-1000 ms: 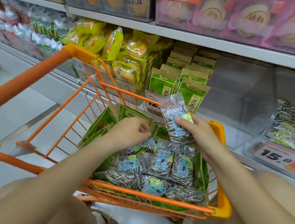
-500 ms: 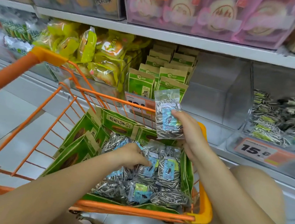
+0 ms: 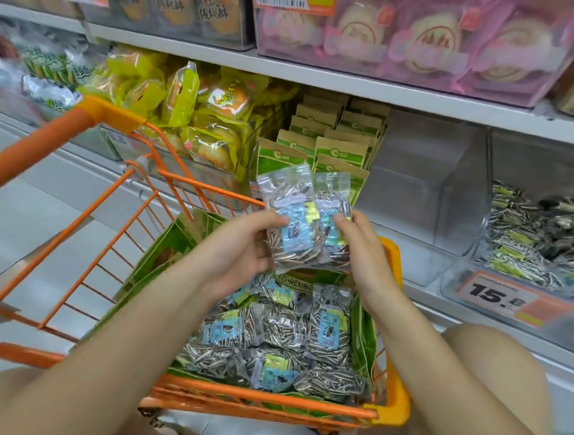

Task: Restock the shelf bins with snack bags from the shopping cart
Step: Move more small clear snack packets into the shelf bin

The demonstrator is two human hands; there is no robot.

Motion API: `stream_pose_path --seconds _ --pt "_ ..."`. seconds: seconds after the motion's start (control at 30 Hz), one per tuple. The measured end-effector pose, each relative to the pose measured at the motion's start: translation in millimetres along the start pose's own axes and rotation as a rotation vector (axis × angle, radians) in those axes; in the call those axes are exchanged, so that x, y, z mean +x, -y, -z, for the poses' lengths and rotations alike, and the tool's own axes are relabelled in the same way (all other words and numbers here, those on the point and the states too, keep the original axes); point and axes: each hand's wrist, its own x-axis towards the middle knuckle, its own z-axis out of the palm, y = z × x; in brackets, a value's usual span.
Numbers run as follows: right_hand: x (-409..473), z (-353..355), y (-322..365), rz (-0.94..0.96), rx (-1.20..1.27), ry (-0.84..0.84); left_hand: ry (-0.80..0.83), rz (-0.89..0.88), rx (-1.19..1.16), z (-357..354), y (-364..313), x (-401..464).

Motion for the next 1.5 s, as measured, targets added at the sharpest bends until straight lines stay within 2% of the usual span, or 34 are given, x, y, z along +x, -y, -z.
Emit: stream_pose_path --seconds 0.1,0.27,0.43,0.53,0.7,0.9,0.97,1.03,1.1,1.17,1.27,1.33,1.4,1.5 --pt "-3 -4 1 -0.002 0.048 -0.012 -0.073 -0.013 -0.049 -19 8 5" --pt "-6 -5 1 0.017 0.134 0.083 -0.037 -0.111 -0.059 -40 10 5" --pt "-7 5 8 -0.005 0.228 0.110 0.072 -0.093 -0.055 -49 -3 -1" --pt "-13 26 18 0.051 0.212 0.094 0.154 -0.090 -0.021 -69 -4 -2" --pt "-32 95 35 0.080 0.065 -0.012 0.266 -0.108 0.070 -132 5 9" --pt "-59 180 45 -0.065 -0.107 -0.095 0.396 -0.030 0.125 -211 23 22" --pt "-65 216 48 -0.063 -0.207 -0.198 0.406 0.002 0.092 -233 28 21" --pt "-68 257 50 0.016 -0.323 -0.357 0.410 0.021 0.046 -243 34 23" --pt "-66 301 48 0.076 -0.594 -0.490 0.385 0.046 0.010 -250 34 28" --pt "-52 343 39 0.023 -0.873 -0.572 0.314 0.057 0.164 -263 27 39" --pt "-15 383 20 -0.147 -1.184 -0.533 0.257 0.010 0.374 -264 23 66" --pt "8 396 8 -0.223 -1.260 -0.484 0.243 0.002 0.491 -276 13 81" --pt "26 403 -5 -0.211 -1.267 -0.422 0.217 0.002 0.750 -284 8 82" --pt "41 411 -22 -0.198 -1.356 -0.390 0.258 0.050 1.001 -289 2 79"
